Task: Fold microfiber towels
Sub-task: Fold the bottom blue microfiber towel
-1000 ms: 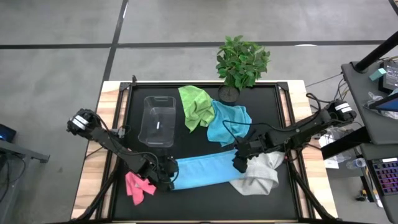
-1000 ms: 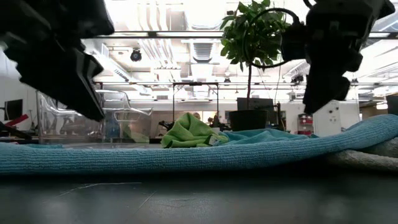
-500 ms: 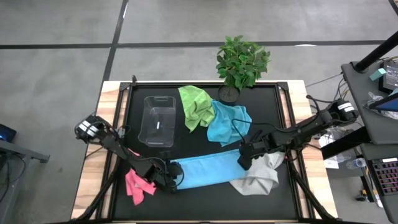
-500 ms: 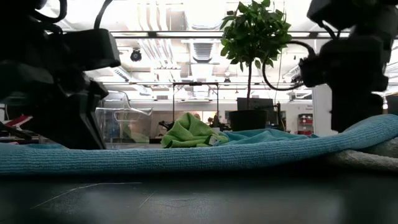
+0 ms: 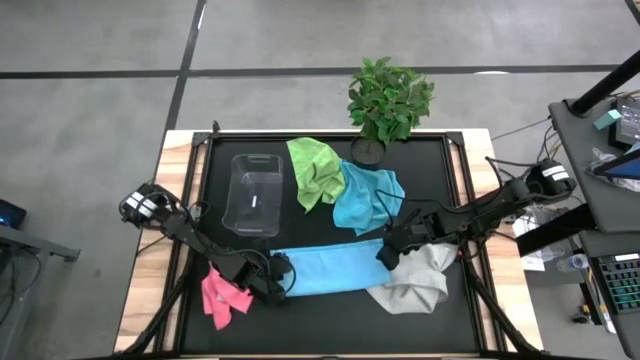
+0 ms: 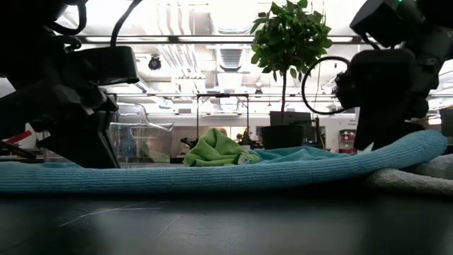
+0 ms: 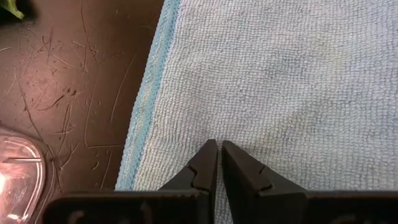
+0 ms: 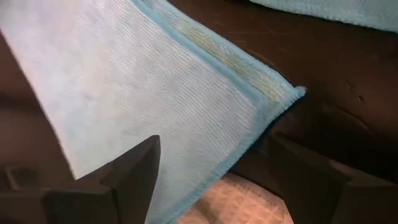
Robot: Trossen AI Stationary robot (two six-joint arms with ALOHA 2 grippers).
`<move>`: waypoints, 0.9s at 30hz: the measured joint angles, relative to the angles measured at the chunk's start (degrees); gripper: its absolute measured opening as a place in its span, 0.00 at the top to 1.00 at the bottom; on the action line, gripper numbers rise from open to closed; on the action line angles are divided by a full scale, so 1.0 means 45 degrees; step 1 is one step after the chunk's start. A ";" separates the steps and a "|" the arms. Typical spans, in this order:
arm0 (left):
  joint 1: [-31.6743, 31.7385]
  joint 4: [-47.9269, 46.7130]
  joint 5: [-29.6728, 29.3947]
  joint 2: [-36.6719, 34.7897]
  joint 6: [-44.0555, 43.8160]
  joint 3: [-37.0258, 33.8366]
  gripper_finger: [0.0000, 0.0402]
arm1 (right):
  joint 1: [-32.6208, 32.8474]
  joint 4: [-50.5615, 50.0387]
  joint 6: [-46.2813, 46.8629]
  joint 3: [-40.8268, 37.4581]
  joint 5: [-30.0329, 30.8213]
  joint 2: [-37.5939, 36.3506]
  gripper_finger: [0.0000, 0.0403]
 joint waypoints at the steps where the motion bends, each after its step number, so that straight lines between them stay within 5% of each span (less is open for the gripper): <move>1: 0.0009 0.0000 0.0006 -0.0001 -0.0001 -0.0003 0.97 | 0.0000 0.0010 -0.0048 -0.0001 -0.0017 0.0132 0.30; 14: 0.0031 0.0053 0.0040 -0.0001 0.0013 -0.0029 0.97 | 0.0000 0.2578 -0.0354 0.0096 -0.0182 0.1606 0.36; 27: 0.0039 -0.0080 0.0293 -0.0585 0.0406 0.0092 0.97 | 0.0000 0.2621 -0.0500 0.0076 0.0005 0.1524 0.88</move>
